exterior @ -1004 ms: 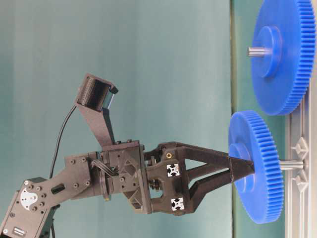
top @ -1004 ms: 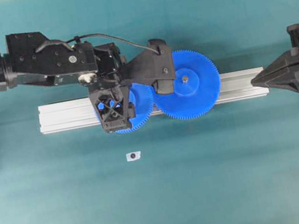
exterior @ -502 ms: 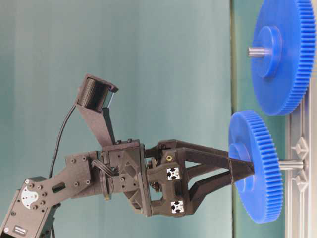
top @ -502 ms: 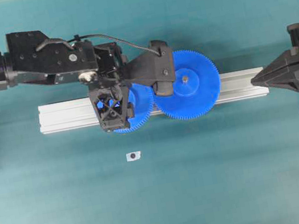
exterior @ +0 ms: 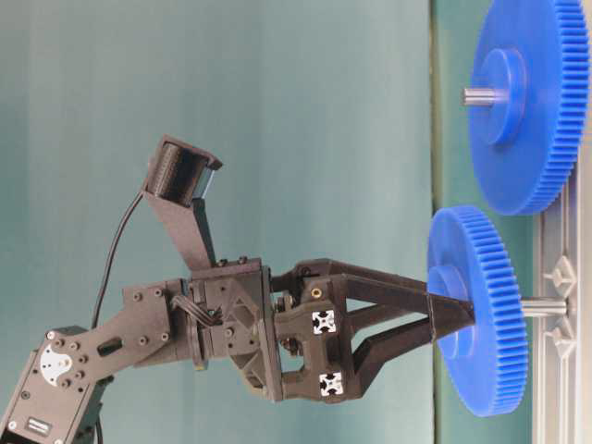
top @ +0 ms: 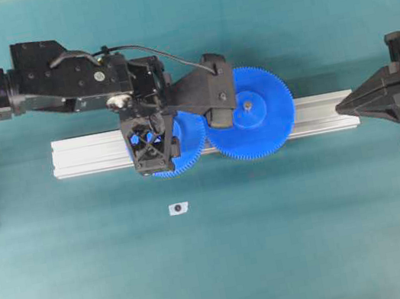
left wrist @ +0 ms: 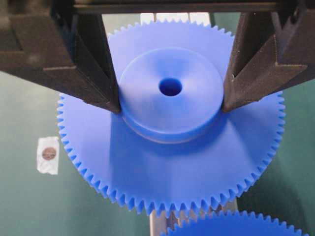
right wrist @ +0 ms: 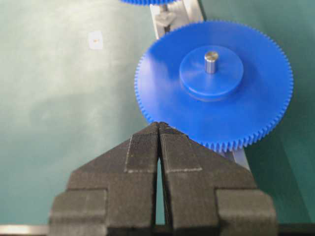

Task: Insert the small gear onto the shaft.
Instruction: 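Push the gear onto the shaft beside the large gear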

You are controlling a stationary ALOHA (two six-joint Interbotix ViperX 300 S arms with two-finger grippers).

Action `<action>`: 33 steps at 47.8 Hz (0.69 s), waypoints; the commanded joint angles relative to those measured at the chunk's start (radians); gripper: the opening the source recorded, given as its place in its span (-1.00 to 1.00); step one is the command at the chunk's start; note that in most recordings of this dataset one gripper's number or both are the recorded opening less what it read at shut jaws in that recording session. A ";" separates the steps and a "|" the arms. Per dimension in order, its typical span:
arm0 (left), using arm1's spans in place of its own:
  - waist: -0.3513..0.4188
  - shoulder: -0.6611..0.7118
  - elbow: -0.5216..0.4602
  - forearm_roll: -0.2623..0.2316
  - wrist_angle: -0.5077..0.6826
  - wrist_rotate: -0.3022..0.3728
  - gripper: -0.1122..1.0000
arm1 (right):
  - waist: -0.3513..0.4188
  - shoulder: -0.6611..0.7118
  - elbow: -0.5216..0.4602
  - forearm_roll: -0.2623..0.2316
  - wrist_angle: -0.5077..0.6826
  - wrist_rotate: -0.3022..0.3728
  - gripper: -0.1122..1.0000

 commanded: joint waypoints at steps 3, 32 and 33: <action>0.000 0.002 -0.012 0.009 0.006 0.003 0.47 | -0.002 0.003 -0.011 0.002 -0.005 0.009 -0.75; -0.006 0.005 -0.052 0.006 0.008 0.049 0.47 | 0.000 0.003 -0.011 0.002 -0.005 0.009 -0.75; -0.006 0.005 -0.054 0.006 0.008 0.049 0.47 | 0.000 0.003 -0.011 0.002 -0.005 0.009 -0.75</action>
